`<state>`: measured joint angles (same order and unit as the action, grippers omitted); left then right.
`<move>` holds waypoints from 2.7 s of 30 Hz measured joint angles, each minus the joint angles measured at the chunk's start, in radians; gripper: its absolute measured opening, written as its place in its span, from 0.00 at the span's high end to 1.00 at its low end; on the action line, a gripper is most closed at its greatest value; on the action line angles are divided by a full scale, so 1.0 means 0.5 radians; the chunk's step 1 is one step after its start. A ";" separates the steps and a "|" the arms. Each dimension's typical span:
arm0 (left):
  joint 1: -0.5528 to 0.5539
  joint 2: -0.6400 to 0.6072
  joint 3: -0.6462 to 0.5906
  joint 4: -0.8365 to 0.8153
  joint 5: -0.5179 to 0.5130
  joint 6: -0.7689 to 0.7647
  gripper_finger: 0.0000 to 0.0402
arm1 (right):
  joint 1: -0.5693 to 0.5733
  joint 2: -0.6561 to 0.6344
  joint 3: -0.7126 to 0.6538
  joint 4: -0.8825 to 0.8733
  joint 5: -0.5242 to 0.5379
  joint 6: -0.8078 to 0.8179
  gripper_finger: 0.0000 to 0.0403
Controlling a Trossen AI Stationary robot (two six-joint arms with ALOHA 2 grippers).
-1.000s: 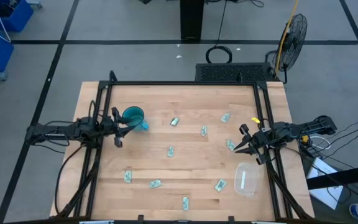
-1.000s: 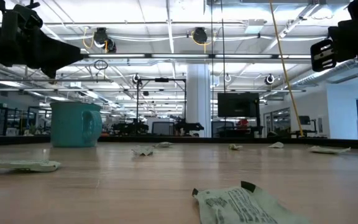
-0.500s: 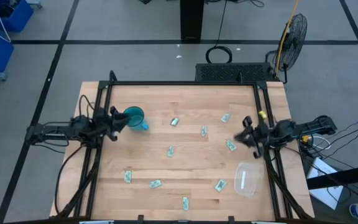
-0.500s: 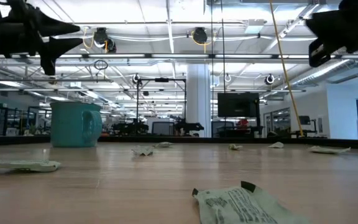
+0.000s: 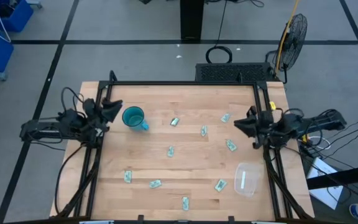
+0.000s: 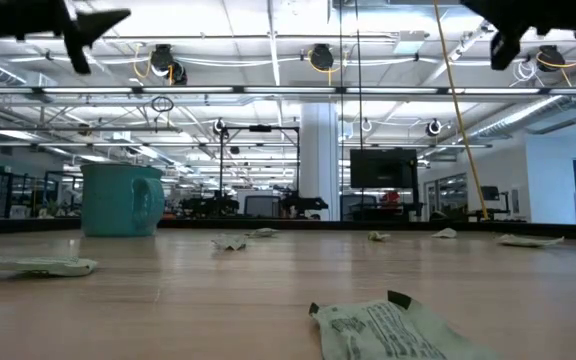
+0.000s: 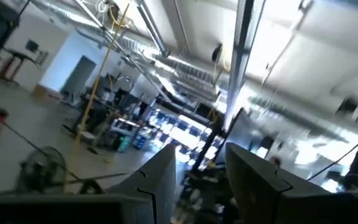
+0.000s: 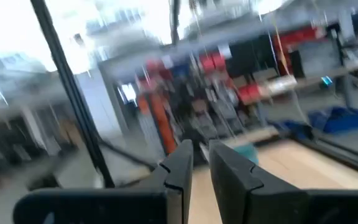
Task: Pick and place Stevia / Truvia into bins
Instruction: Put the stevia packet into the transparent container
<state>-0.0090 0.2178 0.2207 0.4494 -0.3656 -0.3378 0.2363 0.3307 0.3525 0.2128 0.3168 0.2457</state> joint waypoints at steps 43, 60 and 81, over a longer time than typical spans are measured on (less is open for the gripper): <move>0.002 1.033 0.871 -0.047 -0.050 -0.069 0.64 | -0.094 1.245 1.718 -1.846 -0.013 -0.502 0.87; 0.002 1.281 0.871 -0.043 -0.056 -0.258 0.64 | -0.098 1.282 0.740 -2.015 -0.337 0.320 0.66; 0.004 1.292 0.871 -0.041 -0.056 -0.232 0.64 | -0.291 1.281 -0.009 -1.172 -0.274 0.594 0.67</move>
<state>-0.0071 0.8639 0.6563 0.4289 -0.3939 -0.4538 0.0906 0.9710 0.3480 -0.3731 0.1800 0.5430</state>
